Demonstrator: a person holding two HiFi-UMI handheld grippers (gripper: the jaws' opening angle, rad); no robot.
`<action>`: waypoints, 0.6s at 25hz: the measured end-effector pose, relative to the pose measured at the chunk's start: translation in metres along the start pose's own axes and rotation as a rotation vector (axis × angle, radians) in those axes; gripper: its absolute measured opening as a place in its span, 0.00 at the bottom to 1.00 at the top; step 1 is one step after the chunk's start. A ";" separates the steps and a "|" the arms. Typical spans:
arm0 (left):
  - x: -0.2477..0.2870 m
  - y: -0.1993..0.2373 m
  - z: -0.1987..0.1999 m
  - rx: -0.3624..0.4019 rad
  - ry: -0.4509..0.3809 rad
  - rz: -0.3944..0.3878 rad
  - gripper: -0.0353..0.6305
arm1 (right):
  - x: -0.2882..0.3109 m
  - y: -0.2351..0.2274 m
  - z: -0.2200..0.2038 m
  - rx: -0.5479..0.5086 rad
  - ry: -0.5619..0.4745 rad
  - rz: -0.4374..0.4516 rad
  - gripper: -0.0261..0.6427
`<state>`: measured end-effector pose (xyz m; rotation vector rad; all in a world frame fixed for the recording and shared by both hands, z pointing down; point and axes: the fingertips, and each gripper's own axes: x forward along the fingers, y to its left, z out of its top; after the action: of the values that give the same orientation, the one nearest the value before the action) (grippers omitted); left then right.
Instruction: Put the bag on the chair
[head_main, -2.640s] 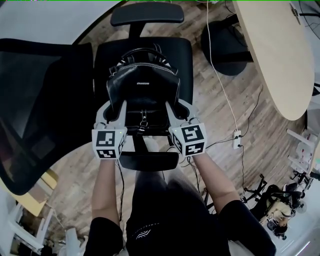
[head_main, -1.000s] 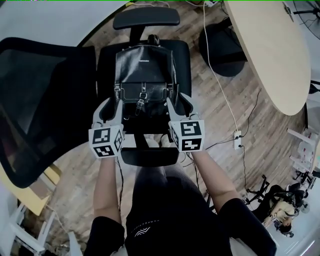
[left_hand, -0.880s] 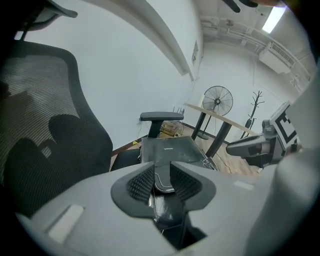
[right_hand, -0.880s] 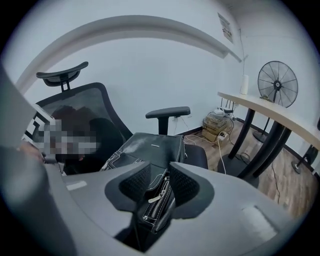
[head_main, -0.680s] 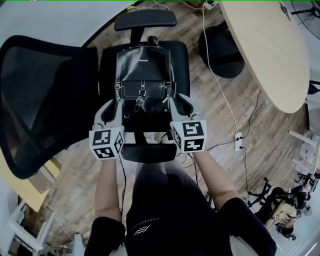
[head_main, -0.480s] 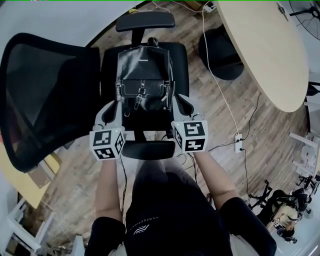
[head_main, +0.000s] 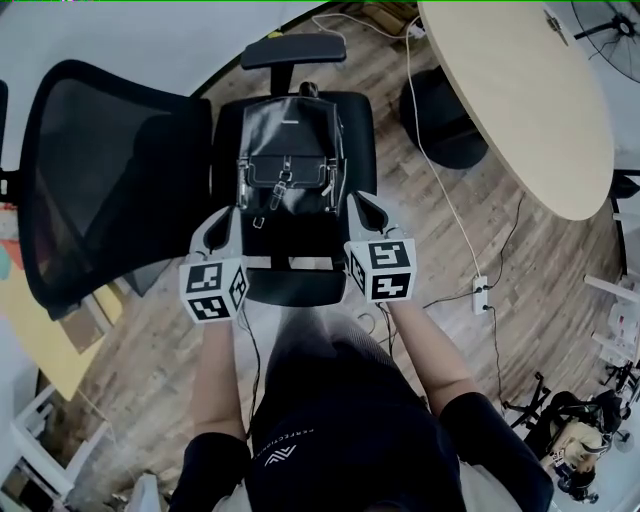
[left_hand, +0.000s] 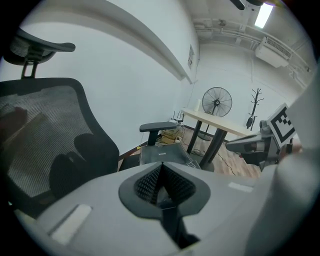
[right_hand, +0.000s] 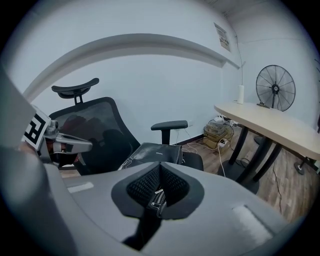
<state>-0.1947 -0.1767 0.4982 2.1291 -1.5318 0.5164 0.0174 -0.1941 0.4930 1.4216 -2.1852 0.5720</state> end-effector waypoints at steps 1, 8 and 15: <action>-0.003 -0.001 0.000 0.000 -0.001 0.003 0.08 | -0.002 0.000 0.000 -0.002 -0.001 0.000 0.04; -0.026 -0.013 0.005 -0.006 -0.017 0.013 0.08 | -0.018 0.003 0.000 -0.032 0.007 -0.003 0.04; -0.043 -0.029 0.013 0.001 -0.029 0.010 0.08 | -0.031 0.005 -0.001 -0.035 0.021 -0.001 0.04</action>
<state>-0.1800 -0.1431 0.4594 2.1405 -1.5587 0.4916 0.0236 -0.1689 0.4747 1.3925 -2.1679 0.5438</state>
